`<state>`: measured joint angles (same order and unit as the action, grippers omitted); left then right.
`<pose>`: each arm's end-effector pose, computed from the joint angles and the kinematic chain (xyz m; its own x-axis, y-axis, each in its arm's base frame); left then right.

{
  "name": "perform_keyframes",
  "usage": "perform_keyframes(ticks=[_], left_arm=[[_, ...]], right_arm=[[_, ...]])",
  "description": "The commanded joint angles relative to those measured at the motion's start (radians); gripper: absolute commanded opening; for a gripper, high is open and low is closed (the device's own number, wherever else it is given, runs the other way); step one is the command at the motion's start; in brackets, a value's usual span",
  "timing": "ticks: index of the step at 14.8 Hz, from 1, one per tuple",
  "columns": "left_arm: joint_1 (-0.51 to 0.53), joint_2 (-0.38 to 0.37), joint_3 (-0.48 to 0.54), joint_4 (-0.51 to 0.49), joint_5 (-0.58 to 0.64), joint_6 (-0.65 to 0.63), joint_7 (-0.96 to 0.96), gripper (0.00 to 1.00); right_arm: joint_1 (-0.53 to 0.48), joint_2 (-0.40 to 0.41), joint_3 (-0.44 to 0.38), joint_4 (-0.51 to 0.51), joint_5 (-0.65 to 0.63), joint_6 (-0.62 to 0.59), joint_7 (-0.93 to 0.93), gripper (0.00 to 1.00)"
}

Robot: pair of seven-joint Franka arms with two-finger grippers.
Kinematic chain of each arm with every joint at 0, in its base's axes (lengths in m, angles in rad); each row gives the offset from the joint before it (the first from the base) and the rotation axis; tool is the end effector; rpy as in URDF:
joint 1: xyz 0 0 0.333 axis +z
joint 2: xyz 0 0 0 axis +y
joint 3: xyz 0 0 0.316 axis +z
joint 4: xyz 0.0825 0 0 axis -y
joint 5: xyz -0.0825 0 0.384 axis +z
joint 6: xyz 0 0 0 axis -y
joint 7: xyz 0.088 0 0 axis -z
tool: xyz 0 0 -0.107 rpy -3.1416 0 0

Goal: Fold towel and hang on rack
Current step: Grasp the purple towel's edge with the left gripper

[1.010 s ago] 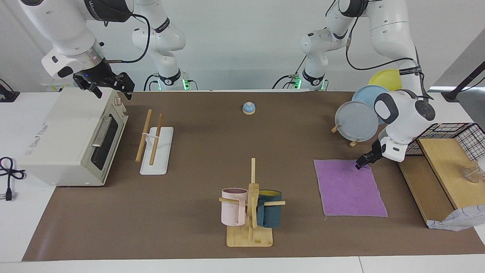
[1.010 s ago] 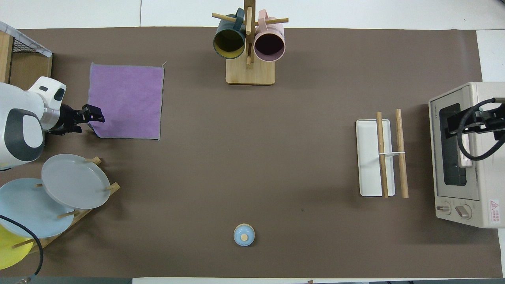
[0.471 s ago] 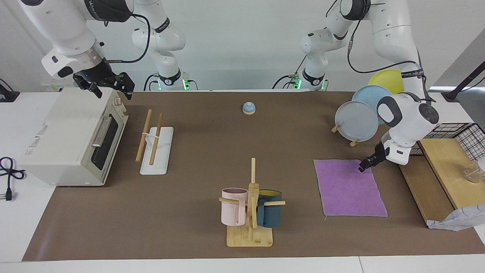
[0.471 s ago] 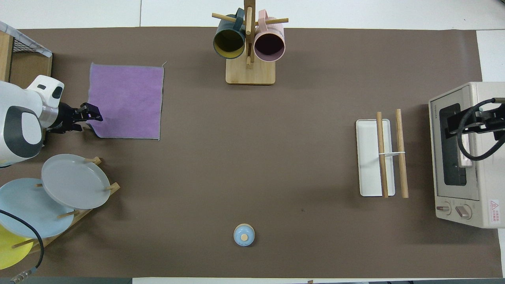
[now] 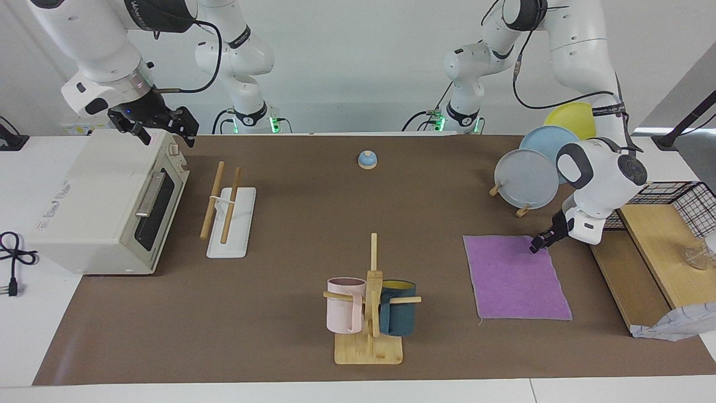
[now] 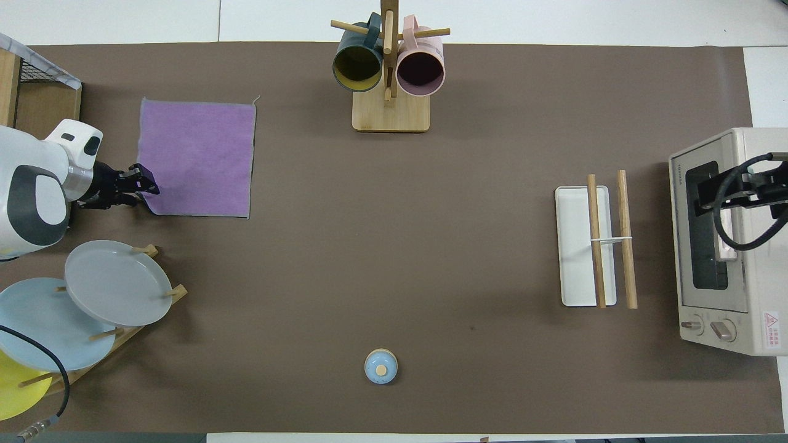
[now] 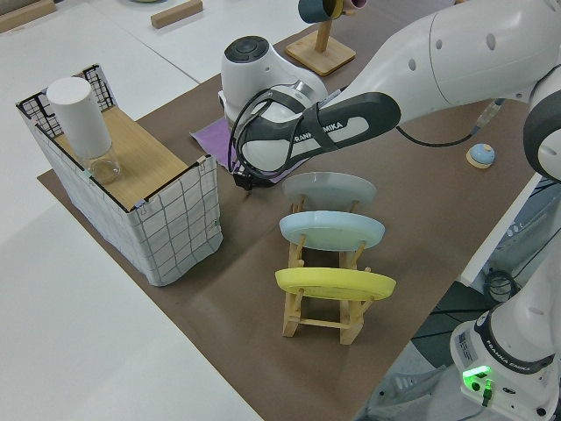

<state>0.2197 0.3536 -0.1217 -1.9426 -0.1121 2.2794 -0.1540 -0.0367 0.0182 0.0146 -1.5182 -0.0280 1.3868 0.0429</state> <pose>0.6122 0.0608 0.3011 0.9452 0.3242 -0.0395 0.3266 -0.9374 0.1210 0.5400 -0.0154 0.6242 0.9866 -0.0698 -0.1476 -0.0654 -0.9973 0.0341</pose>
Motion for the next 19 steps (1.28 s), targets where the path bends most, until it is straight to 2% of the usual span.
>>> perform_keyframes(ticks=[1,6,10,13,16,19], left_arm=[[0.009,0.008,-0.001,0.019,-0.006,-0.028,-0.006,0.44],[0.021,0.007,-0.001,0.039,-0.005,-0.063,-0.004,0.43],[0.021,0.005,-0.001,0.039,-0.003,-0.063,-0.004,0.33],[0.021,0.005,-0.001,0.039,-0.005,-0.061,-0.004,0.00],[0.021,0.005,-0.001,0.037,-0.001,-0.057,0.005,0.00],[0.020,0.004,-0.001,0.039,0.055,-0.061,0.010,0.00]], right_arm=[[-0.017,-0.023,0.008,-0.027,0.010,0.009,-0.025,1.00],[-0.017,-0.024,0.007,-0.027,0.010,0.009,-0.025,1.00],[-0.017,-0.023,0.008,-0.027,0.010,0.009,-0.025,1.00],[-0.014,-0.024,0.008,-0.027,0.010,0.009,-0.025,1.00],[-0.015,-0.024,0.008,-0.027,0.010,0.009,-0.025,1.00],[-0.017,-0.024,0.008,-0.027,0.010,0.009,-0.025,1.00]])
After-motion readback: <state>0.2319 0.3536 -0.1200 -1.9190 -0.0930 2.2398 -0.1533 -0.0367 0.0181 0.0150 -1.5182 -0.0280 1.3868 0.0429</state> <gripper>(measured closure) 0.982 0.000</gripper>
